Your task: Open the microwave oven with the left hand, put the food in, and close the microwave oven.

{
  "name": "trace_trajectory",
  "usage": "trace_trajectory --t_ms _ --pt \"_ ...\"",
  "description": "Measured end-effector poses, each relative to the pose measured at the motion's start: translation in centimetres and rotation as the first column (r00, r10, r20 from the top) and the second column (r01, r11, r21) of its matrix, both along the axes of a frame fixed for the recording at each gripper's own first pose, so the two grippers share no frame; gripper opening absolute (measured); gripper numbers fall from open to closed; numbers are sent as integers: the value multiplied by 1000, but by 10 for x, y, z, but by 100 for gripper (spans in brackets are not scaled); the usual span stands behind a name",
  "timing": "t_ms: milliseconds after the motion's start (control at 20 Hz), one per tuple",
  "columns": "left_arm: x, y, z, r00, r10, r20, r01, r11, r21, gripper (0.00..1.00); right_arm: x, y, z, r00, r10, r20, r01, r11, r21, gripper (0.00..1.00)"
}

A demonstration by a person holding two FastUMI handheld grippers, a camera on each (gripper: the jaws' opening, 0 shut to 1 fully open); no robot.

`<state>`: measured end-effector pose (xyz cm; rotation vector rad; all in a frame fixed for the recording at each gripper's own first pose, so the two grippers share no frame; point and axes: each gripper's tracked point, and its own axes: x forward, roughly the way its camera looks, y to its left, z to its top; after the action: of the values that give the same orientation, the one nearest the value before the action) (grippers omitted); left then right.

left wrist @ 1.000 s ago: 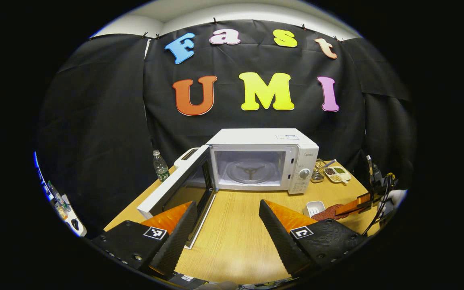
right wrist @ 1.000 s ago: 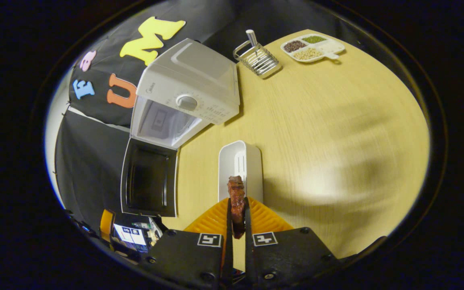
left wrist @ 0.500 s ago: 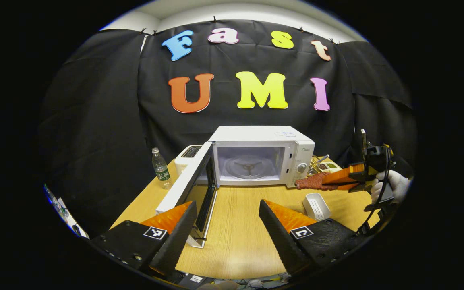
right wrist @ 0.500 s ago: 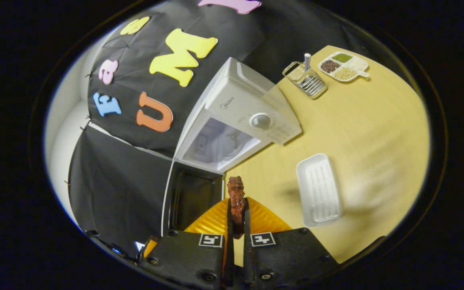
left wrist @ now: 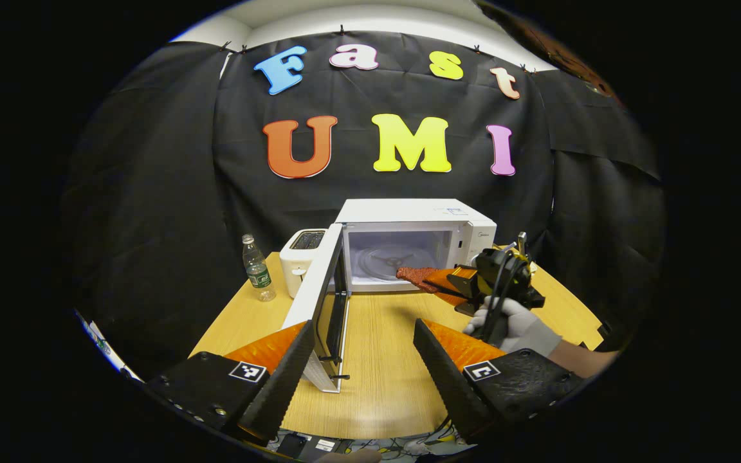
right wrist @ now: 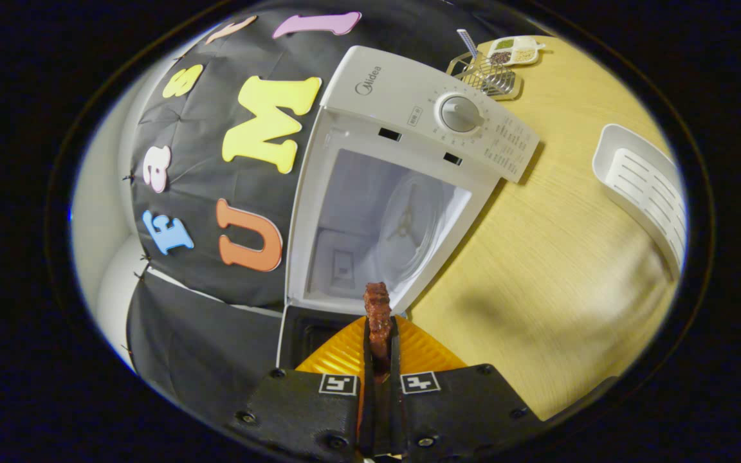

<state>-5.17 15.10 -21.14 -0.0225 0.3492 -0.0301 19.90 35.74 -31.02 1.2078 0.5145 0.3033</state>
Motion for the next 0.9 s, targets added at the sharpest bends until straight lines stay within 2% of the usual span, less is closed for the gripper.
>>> trace_trajectory --t_ms 250,450,600,700,800,850,900 --pt "-9 25 -6 998 61 13 -61 998 2 95 62 34 -18 990 -139 -34 141 987 72 11" --pt "-16 40 -11 996 90 1 -90 996 7 95 106 56 -17 975 -220 -8 220 975 32 12" --pt "-18 48 -12 995 104 1 -104 994 20 95 136 48 -35 948 -312 -54 313 950 9 11" --pt "-17 50 -13 994 108 -3 -108 994 31 95 151 46 -46 943 -326 -59 326 945 -17 12" --pt "-14 51 -13 994 108 -2 -108 994 29 95 162 44 -46 936 -351 -24 350 937 -15 12" --pt "-11 51 -16 994 105 -9 -105 994 25 95 164 47 -47 940 -340 -1 340 939 -46 12" --pt "-8 50 -16 995 102 -9 -102 995 24 95 164 47 -47 942 -336 28 337 937 -93 3"
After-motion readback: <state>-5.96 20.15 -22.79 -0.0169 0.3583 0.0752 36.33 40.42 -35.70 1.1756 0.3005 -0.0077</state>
